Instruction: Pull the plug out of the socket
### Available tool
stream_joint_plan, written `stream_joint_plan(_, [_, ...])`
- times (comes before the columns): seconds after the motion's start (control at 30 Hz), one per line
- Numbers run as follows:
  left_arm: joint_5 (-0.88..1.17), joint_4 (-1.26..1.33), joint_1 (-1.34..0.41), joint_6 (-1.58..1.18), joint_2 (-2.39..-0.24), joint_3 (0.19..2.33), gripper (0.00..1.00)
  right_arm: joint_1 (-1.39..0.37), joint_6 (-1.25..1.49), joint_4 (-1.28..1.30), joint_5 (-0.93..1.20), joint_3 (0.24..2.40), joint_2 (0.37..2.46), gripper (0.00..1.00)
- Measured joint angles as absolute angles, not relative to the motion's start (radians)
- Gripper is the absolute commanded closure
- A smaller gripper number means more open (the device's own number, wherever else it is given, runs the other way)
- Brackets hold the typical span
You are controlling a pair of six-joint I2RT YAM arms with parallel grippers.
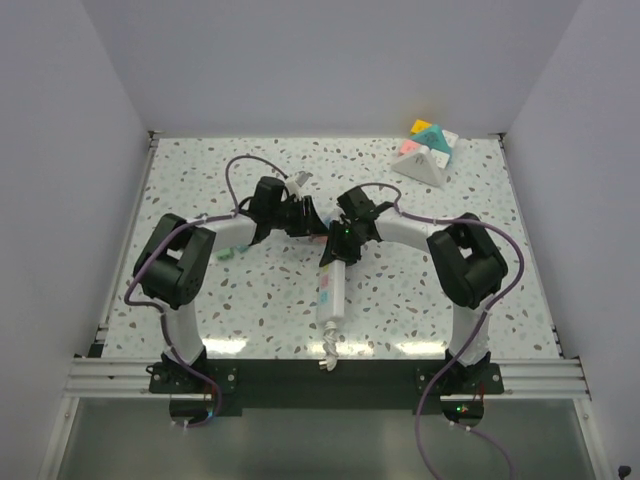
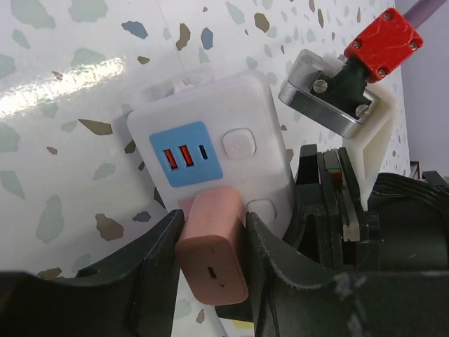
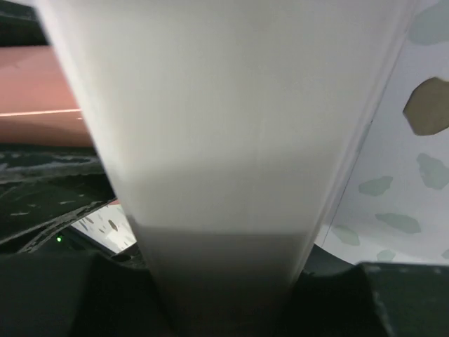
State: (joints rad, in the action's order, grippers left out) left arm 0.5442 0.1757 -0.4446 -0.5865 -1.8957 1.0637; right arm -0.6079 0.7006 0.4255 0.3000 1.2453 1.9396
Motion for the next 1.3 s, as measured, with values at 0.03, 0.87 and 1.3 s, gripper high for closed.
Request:
stream_joint_plan(0.03, [0.543,0.177,-0.441,-0.589,-1.890,1.056,1.00,-0.602,0.720,0.427,0.313,1.245,1.943,1.00])
stream_joint_plan(0.87, [0.459,-0.049,0.026,-0.456,-1.708,1.085,0.91,-0.474,0.790,0.394,0.292,1.177,1.900,1.00])
stream_joint_plan(1.3, [0.356,-0.149,0.135,-0.432,-1.832,1.113,0.09,-0.125,0.883,0.547,0.082,0.828,1.530,1.00])
